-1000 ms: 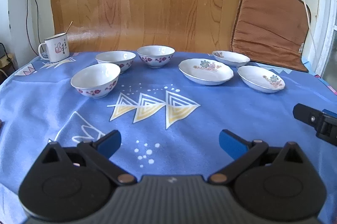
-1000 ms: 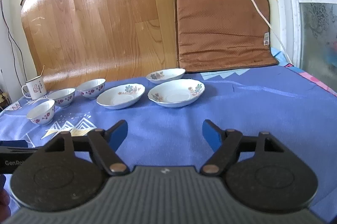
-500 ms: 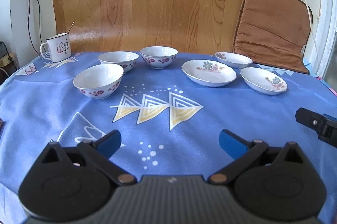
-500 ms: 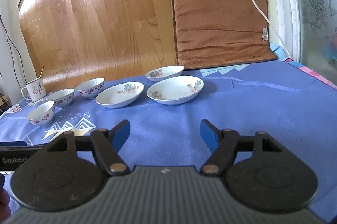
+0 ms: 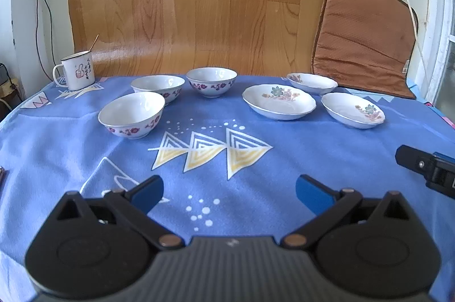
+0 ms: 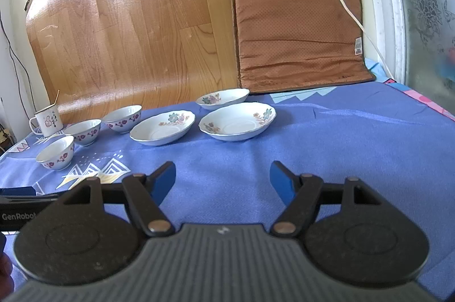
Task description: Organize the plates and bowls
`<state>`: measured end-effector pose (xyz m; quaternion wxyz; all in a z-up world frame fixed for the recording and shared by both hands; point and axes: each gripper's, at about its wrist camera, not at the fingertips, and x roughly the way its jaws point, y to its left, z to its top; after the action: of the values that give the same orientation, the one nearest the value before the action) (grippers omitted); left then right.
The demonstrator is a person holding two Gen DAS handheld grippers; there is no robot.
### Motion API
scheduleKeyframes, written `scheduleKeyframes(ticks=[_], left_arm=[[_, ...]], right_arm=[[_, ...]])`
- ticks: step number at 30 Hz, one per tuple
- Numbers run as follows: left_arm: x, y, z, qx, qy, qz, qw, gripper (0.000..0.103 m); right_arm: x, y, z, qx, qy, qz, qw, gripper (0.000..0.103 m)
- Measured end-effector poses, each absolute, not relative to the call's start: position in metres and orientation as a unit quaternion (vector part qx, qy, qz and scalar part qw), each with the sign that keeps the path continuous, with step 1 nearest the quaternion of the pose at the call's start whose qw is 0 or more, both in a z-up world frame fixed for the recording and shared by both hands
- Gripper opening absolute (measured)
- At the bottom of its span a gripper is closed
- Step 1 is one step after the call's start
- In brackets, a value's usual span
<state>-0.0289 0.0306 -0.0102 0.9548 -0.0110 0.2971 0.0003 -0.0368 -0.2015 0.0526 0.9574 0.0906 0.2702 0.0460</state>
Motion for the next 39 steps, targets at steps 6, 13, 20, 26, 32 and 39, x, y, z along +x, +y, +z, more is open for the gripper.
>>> scheduleKeyframes(ticks=[6, 13, 20, 26, 32, 39], left_arm=[[-0.029, 0.030, -0.010, -0.009, 0.297, -0.002, 0.955, 0.103], [-0.028, 0.031, -0.011, -0.009, 0.300, -0.002, 0.954, 0.103], [-0.024, 0.029, -0.007, 0.000, 0.300, -0.003, 0.954, 0.103], [-0.019, 0.024, -0.001, 0.011, 0.299, -0.013, 0.954, 0.103], [-0.012, 0.024, -0.006, 0.012, 0.317, -0.019, 0.948, 0.103], [-0.012, 0.027, -0.007, 0.010, 0.321, -0.017, 0.947, 0.103]], right_arm=[[-0.037, -0.201, 0.053, 0.092, 0.272, 0.046, 0.957, 0.075], [-0.037, -0.201, 0.053, 0.092, 0.271, 0.045, 0.957, 0.075], [-0.035, -0.205, 0.057, 0.093, 0.269, 0.046, 0.958, 0.075], [-0.033, -0.207, 0.066, 0.090, 0.258, 0.055, 0.960, 0.075], [-0.033, -0.203, 0.064, 0.085, 0.267, 0.070, 0.957, 0.068], [-0.028, -0.200, 0.062, 0.081, 0.280, 0.090, 0.952, 0.047]])
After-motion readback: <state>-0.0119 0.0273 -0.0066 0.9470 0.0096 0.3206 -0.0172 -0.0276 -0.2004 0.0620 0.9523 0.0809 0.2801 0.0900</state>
